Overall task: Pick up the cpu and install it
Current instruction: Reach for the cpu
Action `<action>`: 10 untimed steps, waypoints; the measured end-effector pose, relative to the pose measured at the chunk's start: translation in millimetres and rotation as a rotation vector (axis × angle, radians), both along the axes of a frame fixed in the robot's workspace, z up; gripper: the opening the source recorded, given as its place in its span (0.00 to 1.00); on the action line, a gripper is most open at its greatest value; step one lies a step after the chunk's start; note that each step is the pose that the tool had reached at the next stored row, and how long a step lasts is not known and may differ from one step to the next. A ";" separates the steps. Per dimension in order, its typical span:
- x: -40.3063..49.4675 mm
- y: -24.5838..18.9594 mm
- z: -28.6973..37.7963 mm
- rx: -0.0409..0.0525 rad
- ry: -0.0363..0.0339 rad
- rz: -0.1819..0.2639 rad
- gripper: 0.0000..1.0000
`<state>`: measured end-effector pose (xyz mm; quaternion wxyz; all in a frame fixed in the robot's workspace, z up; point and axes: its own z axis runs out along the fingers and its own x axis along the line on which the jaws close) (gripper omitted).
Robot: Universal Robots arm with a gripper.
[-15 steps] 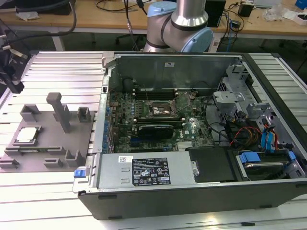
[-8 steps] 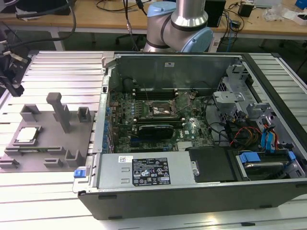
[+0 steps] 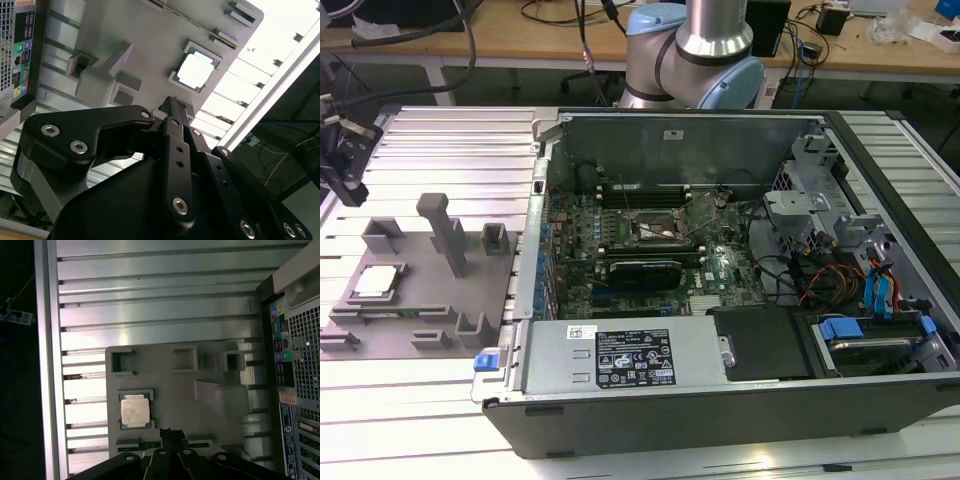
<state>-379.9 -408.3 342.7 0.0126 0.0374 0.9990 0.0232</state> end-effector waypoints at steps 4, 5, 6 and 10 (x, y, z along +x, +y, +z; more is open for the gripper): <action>-3.2 -0.3 -5.6 0.0001 -0.0002 0.000 0.11; -3.7 -0.3 -7.7 0.0000 0.0000 0.000 0.11; -4.1 -0.3 -9.4 0.0001 -0.0001 0.000 0.11; -5.1 -0.3 -17.5 0.0001 0.0000 0.000 0.11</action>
